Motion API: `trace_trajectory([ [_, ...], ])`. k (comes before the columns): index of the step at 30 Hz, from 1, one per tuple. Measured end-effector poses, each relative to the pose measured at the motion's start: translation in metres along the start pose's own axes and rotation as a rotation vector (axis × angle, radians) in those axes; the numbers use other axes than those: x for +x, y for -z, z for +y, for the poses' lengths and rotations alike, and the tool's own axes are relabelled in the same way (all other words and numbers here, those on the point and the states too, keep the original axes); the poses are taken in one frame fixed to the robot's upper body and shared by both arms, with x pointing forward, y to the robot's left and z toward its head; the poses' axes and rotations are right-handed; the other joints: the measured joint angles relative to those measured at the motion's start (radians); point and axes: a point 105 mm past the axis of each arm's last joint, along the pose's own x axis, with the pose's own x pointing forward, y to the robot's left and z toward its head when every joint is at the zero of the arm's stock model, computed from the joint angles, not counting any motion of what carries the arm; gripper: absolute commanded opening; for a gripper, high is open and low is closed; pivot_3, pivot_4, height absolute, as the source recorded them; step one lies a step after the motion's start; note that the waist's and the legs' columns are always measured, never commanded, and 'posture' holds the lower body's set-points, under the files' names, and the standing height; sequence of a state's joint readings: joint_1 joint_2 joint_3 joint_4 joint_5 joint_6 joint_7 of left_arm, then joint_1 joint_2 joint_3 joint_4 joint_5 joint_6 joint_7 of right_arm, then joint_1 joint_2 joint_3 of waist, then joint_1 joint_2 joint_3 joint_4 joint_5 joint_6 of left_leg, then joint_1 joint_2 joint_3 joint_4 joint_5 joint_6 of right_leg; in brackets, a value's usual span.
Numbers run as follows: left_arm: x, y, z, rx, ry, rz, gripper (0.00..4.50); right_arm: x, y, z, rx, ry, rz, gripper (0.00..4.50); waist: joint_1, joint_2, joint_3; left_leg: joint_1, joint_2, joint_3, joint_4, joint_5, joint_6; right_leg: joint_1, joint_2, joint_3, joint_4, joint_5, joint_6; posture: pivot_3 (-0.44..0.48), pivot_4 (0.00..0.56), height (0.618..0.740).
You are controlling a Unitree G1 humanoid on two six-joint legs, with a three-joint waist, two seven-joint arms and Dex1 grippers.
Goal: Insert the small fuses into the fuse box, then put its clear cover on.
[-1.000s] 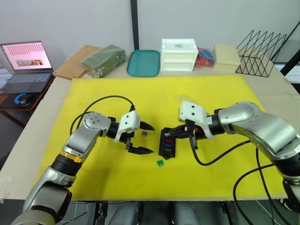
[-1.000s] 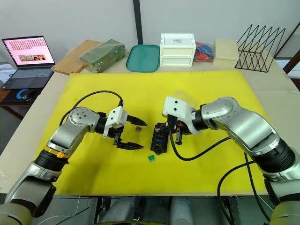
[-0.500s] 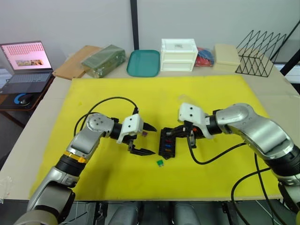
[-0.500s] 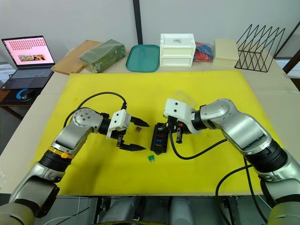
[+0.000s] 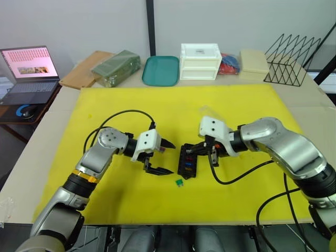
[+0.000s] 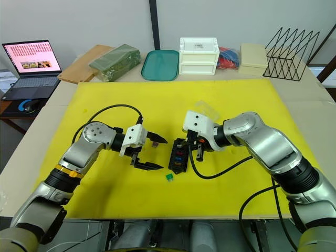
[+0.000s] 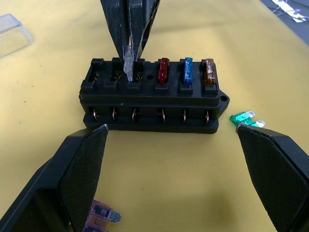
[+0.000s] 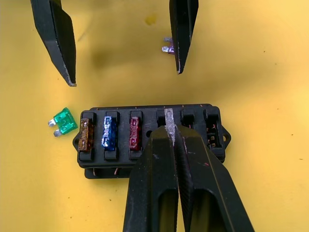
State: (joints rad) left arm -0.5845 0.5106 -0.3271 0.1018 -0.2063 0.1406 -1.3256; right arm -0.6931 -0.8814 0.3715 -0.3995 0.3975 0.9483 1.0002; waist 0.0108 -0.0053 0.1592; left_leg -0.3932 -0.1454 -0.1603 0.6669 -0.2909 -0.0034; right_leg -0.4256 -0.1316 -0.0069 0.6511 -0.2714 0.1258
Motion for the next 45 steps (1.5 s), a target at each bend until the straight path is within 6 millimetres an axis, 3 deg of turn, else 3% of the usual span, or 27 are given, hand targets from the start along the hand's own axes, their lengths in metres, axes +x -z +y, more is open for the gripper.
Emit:
trace_trajectory([
  [24,0.001,0.001,0.0,0.006,-0.001,-0.001,4.47,-0.005,-0.012,0.006,0.087,0.018,-0.02,0.0,0.0,0.0,0.0,0.0,0.0,0.0,0.0,0.0,0.0,0.0,0.0,0.0,0.0,0.0,0.0,0.0,0.15,0.74],
  [45,0.002,0.001,-0.002,0.018,0.008,0.007,4.47,-0.001,-0.005,0.009,0.111,0.055,-0.023,0.0,0.0,0.0,0.0,0.0,0.0,0.0,0.0,0.0,0.0,0.0,0.0,0.0,0.0,0.0,0.0,0.0,0.15,0.74],
])
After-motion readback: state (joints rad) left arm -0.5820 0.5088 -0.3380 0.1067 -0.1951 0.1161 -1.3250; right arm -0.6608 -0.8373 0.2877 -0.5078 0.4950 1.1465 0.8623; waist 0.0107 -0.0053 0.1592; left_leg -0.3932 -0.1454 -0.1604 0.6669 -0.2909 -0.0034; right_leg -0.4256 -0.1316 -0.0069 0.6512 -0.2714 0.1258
